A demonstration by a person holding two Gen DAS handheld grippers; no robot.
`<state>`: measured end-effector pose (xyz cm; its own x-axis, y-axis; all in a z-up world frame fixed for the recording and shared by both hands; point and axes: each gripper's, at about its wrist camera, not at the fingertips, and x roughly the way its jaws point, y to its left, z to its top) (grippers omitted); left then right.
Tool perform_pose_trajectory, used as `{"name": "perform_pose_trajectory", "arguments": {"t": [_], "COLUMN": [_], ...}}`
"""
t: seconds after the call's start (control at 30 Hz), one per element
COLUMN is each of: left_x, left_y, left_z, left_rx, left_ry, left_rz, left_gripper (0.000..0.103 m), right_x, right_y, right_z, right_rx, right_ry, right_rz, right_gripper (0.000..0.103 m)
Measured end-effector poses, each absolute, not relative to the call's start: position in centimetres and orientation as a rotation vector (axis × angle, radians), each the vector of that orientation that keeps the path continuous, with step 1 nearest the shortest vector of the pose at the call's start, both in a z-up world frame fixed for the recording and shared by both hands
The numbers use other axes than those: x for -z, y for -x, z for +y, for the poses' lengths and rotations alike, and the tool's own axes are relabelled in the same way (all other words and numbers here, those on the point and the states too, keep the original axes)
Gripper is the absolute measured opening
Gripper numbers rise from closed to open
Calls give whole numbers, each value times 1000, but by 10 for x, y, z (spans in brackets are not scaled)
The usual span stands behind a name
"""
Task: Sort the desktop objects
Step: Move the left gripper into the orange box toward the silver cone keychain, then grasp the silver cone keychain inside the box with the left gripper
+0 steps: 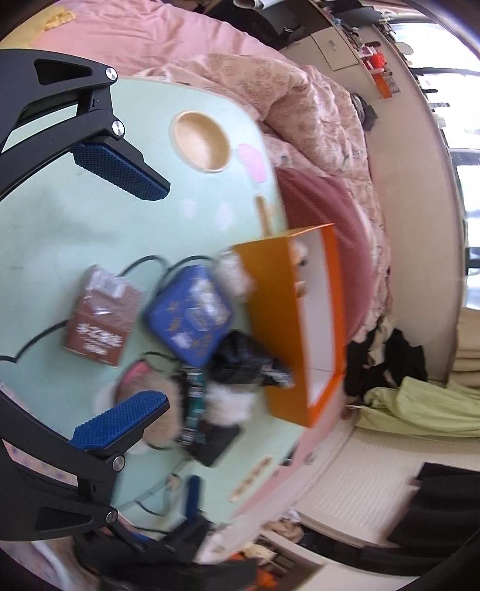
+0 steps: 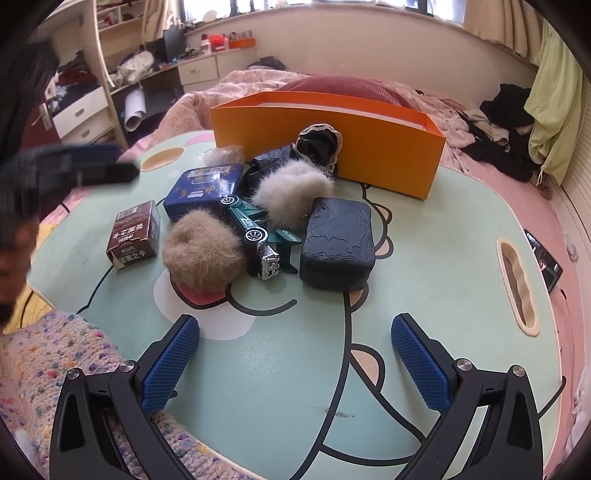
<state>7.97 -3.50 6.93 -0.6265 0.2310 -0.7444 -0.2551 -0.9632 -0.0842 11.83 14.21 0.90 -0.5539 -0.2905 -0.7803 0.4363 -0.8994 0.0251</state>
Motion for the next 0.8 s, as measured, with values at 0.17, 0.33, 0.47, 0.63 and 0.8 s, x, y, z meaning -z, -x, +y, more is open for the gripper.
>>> {"name": "perform_pose_trajectory", "arguments": {"t": [0.17, 0.33, 0.47, 0.63, 0.8], "left_x": [-120, -133, -108, -72, -48], "left_y": [-33, 34, 85, 135, 153], "left_z": [-37, -15, 1, 17, 28], "left_rx": [-2620, -2527, -2394, -2305, -2354], "left_ry": [1116, 1243, 1420, 1622, 1722], "left_rz": [-15, 29, -38, -96, -12], "left_gripper": [103, 103, 91, 65, 57], "right_x": [-9, -9, -9, -9, -9], "right_y": [-119, -119, -119, -120, -120], "right_z": [142, 142, 142, 142, 143], "right_rx": [2445, 2445, 2445, 2445, 2444], "right_ry": [-1172, -1165, -1164, -1160, -1154], "right_rz": [235, 231, 231, 230, 227], "right_gripper": [103, 103, 103, 103, 103]}}
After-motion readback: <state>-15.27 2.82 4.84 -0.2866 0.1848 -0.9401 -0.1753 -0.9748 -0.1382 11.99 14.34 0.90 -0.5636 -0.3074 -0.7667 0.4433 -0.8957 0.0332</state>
